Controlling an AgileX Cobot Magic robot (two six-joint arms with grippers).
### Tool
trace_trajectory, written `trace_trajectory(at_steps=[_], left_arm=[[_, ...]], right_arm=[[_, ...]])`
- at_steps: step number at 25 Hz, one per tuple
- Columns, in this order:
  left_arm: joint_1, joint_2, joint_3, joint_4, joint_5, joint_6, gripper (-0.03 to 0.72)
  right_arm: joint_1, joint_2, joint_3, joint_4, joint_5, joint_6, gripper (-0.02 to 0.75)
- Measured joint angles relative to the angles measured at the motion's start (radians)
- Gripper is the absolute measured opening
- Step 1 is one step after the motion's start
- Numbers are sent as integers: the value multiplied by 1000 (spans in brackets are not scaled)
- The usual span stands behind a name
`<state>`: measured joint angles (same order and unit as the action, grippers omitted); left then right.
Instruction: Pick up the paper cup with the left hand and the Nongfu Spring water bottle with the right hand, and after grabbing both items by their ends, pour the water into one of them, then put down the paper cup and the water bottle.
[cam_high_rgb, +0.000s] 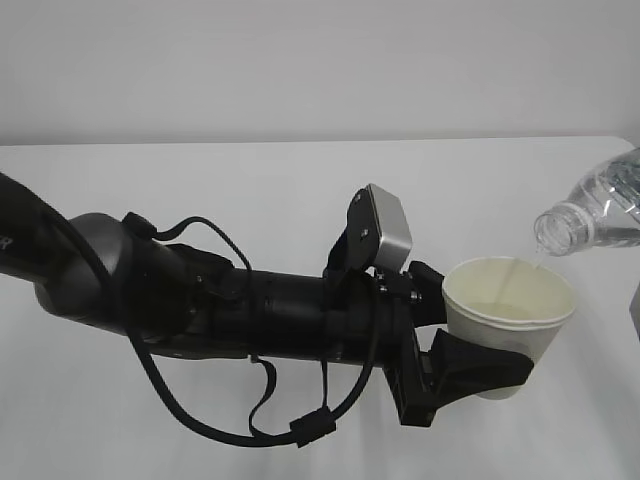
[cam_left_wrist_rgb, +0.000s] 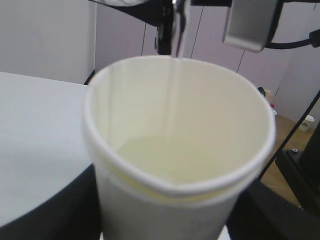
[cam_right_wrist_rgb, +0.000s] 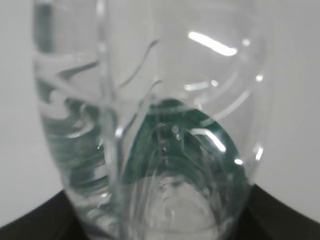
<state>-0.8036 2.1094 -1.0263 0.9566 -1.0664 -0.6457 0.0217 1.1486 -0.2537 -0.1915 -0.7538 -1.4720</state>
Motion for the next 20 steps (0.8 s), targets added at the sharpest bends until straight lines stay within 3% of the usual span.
trace_trajectory(at_steps=[20], left_arm=[[0,0,0,2,0,0,482]], right_arm=[[0,0,-1,-14,-6,0,446]])
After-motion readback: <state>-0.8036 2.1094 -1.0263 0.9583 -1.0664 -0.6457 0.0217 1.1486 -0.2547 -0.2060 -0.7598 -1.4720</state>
